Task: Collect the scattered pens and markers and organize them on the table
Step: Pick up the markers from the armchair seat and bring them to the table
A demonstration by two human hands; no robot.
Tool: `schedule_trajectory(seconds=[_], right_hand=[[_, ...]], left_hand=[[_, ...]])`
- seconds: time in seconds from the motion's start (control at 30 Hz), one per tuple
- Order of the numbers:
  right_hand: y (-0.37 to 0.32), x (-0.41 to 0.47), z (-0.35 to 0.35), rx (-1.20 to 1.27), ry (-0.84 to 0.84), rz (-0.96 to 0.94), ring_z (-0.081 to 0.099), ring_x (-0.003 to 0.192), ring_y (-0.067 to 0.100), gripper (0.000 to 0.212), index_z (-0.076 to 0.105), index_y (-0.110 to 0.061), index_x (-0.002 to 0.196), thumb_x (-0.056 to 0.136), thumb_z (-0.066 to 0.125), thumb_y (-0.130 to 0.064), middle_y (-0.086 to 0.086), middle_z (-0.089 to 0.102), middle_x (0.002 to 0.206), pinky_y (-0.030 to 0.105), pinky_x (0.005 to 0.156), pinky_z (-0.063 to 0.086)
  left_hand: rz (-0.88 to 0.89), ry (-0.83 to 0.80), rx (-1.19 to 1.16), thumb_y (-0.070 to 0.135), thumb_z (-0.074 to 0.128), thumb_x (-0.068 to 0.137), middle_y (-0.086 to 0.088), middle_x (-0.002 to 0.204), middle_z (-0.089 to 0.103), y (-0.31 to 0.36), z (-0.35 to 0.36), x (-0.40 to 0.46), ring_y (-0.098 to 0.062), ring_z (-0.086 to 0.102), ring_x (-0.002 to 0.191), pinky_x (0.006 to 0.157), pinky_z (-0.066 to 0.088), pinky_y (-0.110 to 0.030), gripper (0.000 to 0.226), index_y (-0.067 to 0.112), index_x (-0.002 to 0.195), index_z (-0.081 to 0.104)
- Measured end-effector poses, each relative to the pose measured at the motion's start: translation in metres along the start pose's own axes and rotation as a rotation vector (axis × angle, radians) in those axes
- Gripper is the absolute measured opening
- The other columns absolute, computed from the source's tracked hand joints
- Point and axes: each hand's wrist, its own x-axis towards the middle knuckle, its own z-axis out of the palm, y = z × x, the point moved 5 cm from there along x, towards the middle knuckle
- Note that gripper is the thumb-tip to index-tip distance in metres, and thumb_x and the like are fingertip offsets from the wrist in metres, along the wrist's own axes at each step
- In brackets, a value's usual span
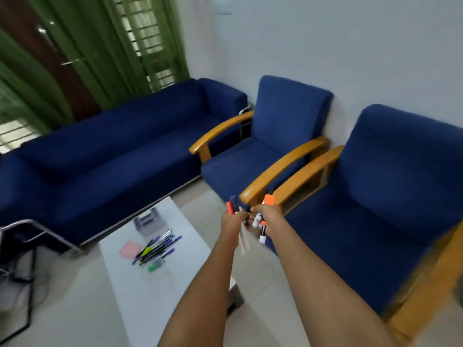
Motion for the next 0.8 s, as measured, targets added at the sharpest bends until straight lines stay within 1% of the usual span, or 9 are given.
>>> schedule_trajectory(seconds=[0.1, 0.2, 0.27, 0.37, 0.5, 0.57, 0.6, 0.67, 0.8], right_hand=[[0.055, -0.036, 0.078, -0.122, -0.023, -0.006, 0.045, 0.029, 0.015, 0.028, 0.045, -0.007, 0.059, 0.082, 0.06, -0.001, 0.003, 0.045, 0.032, 0.024, 0.044, 0.039], [0.12, -0.077, 0.152, -0.155, -0.032, 0.048, 0.042, 0.024, 0.016, 0.027, 0.041, -0.005, 0.061, 0.083, 0.056, 0.003, 0.008, 0.045, 0.035, 0.018, 0.039, 0.035], [0.157, -0.101, 0.196, -0.056, -0.055, 0.098, 0.041, 0.022, 0.016, 0.024, 0.042, -0.004, 0.064, 0.08, 0.056, 0.007, 0.01, 0.044, 0.045, 0.019, 0.042, 0.036], [0.2, -0.134, 0.254, -0.07, -0.098, 0.145, 0.046, 0.035, 0.02, 0.025, 0.046, -0.003, 0.058, 0.076, 0.062, 0.005, 0.007, 0.045, 0.034, 0.024, 0.043, 0.039], [0.221, -0.146, 0.303, -0.097, -0.114, 0.155, 0.046, 0.024, 0.018, 0.021, 0.05, -0.003, 0.062, 0.076, 0.063, 0.004, 0.007, 0.048, 0.032, 0.02, 0.038, 0.039], [0.227, -0.137, 0.322, -0.097, -0.114, 0.164, 0.043, 0.02, 0.016, 0.023, 0.047, -0.004, 0.062, 0.077, 0.062, 0.005, 0.008, 0.048, 0.035, 0.018, 0.036, 0.038], [0.23, -0.131, 0.332, -0.089, -0.105, 0.17, 0.043, 0.021, 0.016, 0.025, 0.046, -0.004, 0.061, 0.077, 0.062, 0.005, 0.01, 0.048, 0.042, 0.018, 0.036, 0.038], [0.233, -0.117, 0.343, -0.087, -0.067, 0.18, 0.046, 0.033, 0.019, 0.027, 0.044, -0.004, 0.06, 0.076, 0.063, 0.005, 0.011, 0.046, 0.051, 0.021, 0.038, 0.038], [0.242, -0.08, 0.367, -0.095, -0.018, 0.252, 0.047, 0.042, 0.021, 0.021, 0.046, -0.003, 0.064, 0.077, 0.062, 0.001, 0.011, 0.049, 0.054, 0.024, 0.045, 0.04]], left_hand=[[0.043, 0.065, 0.023, -0.002, 0.066, 0.068, -0.014, 0.068, 0.057, 0.009, -0.104, -0.021, -0.022, 0.058, 0.053, 0.058, 0.052, -0.028, 0.02, 0.005, 0.084, 0.054], [0.073, 0.142, 0.042, -0.006, 0.063, 0.076, -0.014, 0.068, 0.058, 0.015, -0.206, -0.046, -0.021, 0.058, 0.051, 0.055, 0.05, -0.027, 0.016, 0.007, 0.078, 0.054], [0.057, 0.18, 0.059, -0.004, 0.063, 0.076, -0.014, 0.065, 0.057, 0.018, -0.26, -0.059, -0.023, 0.056, 0.051, 0.054, 0.049, -0.027, 0.013, 0.004, 0.081, 0.055], [0.009, 0.191, 0.092, 0.002, 0.064, 0.07, -0.018, 0.064, 0.057, 0.017, -0.328, -0.072, -0.026, 0.056, 0.051, 0.057, 0.049, -0.033, 0.018, 0.002, 0.086, 0.057], [0.006, 0.249, 0.136, 0.002, 0.065, 0.068, -0.017, 0.062, 0.057, 0.021, -0.383, -0.071, -0.029, 0.056, 0.053, 0.063, 0.051, -0.04, 0.018, 0.008, 0.079, 0.052], [0.015, 0.276, 0.141, -0.001, 0.066, 0.073, -0.013, 0.063, 0.057, 0.025, -0.401, -0.064, -0.025, 0.056, 0.052, 0.062, 0.053, -0.034, 0.021, 0.012, 0.075, 0.051], [0.009, 0.288, 0.143, -0.002, 0.066, 0.076, -0.011, 0.063, 0.057, 0.025, -0.41, -0.058, -0.021, 0.057, 0.049, 0.056, 0.053, -0.028, 0.022, 0.014, 0.074, 0.051], [-0.011, 0.295, 0.147, -0.001, 0.066, 0.078, -0.01, 0.065, 0.059, 0.021, -0.421, -0.043, -0.018, 0.059, 0.05, 0.049, 0.051, -0.022, 0.017, 0.011, 0.08, 0.055], [-0.074, 0.264, 0.191, 0.001, 0.068, 0.076, -0.016, 0.085, 0.062, 0.016, -0.439, -0.002, -0.028, 0.062, 0.075, 0.068, 0.056, -0.036, 0.028, 0.008, 0.101, 0.058]])
